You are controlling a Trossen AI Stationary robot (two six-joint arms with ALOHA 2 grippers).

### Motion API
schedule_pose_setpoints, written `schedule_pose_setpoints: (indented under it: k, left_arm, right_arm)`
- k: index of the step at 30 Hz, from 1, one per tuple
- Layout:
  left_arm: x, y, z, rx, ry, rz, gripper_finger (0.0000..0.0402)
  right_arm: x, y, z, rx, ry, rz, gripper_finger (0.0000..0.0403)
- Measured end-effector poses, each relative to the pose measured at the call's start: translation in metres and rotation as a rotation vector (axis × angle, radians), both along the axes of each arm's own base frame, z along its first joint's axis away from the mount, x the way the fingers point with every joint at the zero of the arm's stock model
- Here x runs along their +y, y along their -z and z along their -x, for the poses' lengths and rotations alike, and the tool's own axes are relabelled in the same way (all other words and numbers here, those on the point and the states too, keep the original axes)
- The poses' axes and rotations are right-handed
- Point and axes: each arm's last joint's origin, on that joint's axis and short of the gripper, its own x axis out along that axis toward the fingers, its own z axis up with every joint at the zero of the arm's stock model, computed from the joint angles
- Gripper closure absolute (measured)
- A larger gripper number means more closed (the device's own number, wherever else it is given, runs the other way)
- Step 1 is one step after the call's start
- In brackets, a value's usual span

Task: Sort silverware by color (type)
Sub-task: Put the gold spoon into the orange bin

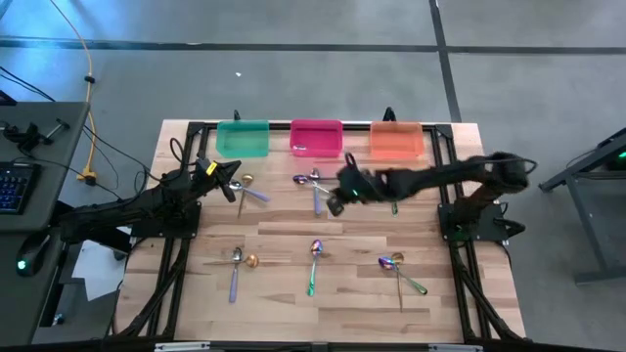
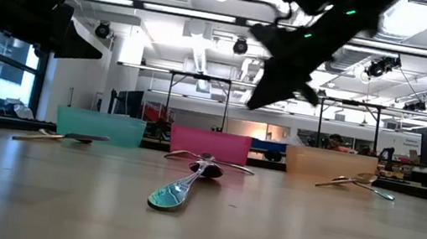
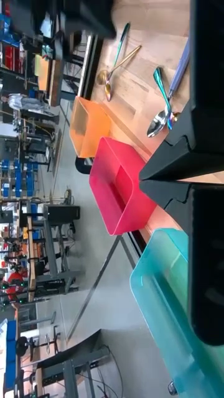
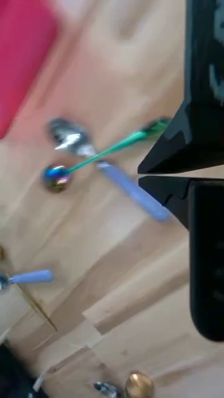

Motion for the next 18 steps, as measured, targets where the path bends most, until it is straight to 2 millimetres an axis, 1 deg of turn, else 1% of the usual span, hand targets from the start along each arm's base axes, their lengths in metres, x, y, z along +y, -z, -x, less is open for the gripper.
schedule_pose_setpoints:
  k: [3, 5, 7, 9, 12, 14, 18]
  left_arm:
    - [0.0, 0.0, 0.0, 0.001, 0.0, 0.0, 0.0401]
    - [0.0, 0.0, 0.0, 0.0, 0.0, 0.0, 0.0402]
    - [0.0, 0.0, 0.0, 0.0, 0.0, 0.0, 0.0401]
    - [0.0, 0.0, 0.0, 0.0, 0.0, 0.0, 0.0401]
    - [0.0, 0.0, 0.0, 0.0, 0.0, 0.0, 0.0402]
    - [0.0, 0.0, 0.0, 0.0, 0.0, 0.0, 0.0402]
    - [0.0, 0.0, 0.0, 0.0, 0.0, 0.0, 0.0401]
  right_arm:
    - [0.022, -0.002, 0.022, -0.008, 0.141, -0.056, 0.0402]
    - [0.034, -0.002, 0.035, -0.002, 0.221, -0.052, 0.0402]
    - [0.042, 0.0, 0.043, 0.015, 0.293, -0.025, 0.0396]
    - [0.046, 0.003, 0.051, 0.037, 0.369, -0.026, 0.0381]
    - [0.045, 0.008, 0.058, 0.082, 0.461, -0.051, 0.0345]
    - [0.039, 0.011, 0.062, 0.154, 0.466, -0.045, 0.0316]
    - [0.016, 0.016, 0.071, 0.411, 0.271, -0.036, 0.0267]
